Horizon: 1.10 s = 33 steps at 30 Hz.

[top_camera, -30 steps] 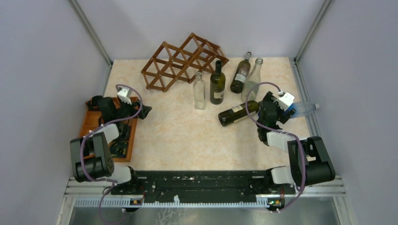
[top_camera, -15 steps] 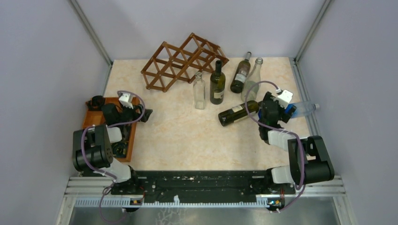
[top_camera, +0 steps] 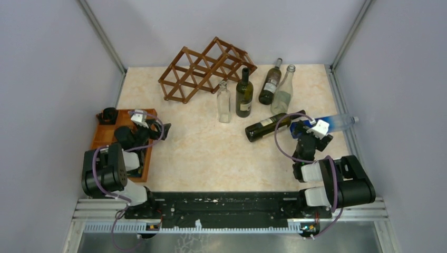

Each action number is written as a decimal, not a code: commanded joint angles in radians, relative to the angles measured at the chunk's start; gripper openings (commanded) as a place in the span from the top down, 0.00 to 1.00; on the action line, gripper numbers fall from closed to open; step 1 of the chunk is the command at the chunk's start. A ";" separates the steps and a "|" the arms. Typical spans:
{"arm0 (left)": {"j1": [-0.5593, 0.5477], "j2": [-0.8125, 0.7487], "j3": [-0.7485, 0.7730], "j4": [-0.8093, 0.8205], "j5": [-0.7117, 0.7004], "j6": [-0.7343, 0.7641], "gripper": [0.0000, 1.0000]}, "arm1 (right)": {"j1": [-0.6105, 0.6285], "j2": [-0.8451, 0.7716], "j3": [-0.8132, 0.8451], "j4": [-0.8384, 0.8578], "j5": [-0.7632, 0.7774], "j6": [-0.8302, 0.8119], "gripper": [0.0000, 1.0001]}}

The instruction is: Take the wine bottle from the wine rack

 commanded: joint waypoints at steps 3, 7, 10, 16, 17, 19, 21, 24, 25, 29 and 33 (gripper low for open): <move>-0.018 0.058 -0.177 0.480 -0.012 -0.019 0.01 | -0.006 0.051 -0.051 0.295 -0.283 -0.124 0.01; -0.060 0.039 -0.196 0.457 -0.107 0.017 0.01 | 0.003 0.099 0.010 0.253 -0.283 -0.132 0.01; -0.144 0.077 -0.189 0.451 -0.238 0.092 0.01 | -0.011 0.120 0.050 0.171 -0.282 -0.114 0.01; -0.201 0.058 -0.048 0.138 -0.328 0.122 0.01 | -0.013 0.123 0.048 0.193 -0.281 -0.114 0.01; -0.202 0.062 -0.051 0.153 -0.329 0.126 0.01 | -0.013 0.127 0.046 0.202 -0.280 -0.121 0.01; -0.201 0.067 -0.057 0.172 -0.328 0.127 0.01 | -0.014 0.121 0.048 0.187 -0.281 -0.114 0.01; -0.202 0.066 -0.051 0.159 -0.329 0.125 0.01 | -0.014 0.124 0.047 0.197 -0.281 -0.118 0.01; -0.202 0.064 -0.052 0.159 -0.328 0.125 0.01 | -0.014 0.121 0.044 0.199 -0.281 -0.118 0.01; -0.201 0.065 -0.052 0.158 -0.328 0.124 0.01 | -0.013 0.120 0.043 0.197 -0.282 -0.117 0.01; -0.201 0.067 -0.048 0.153 -0.330 0.126 0.01 | -0.013 0.122 0.044 0.198 -0.283 -0.117 0.01; -0.206 0.067 -0.044 0.145 -0.336 0.130 0.01 | -0.014 0.121 0.044 0.199 -0.281 -0.117 0.01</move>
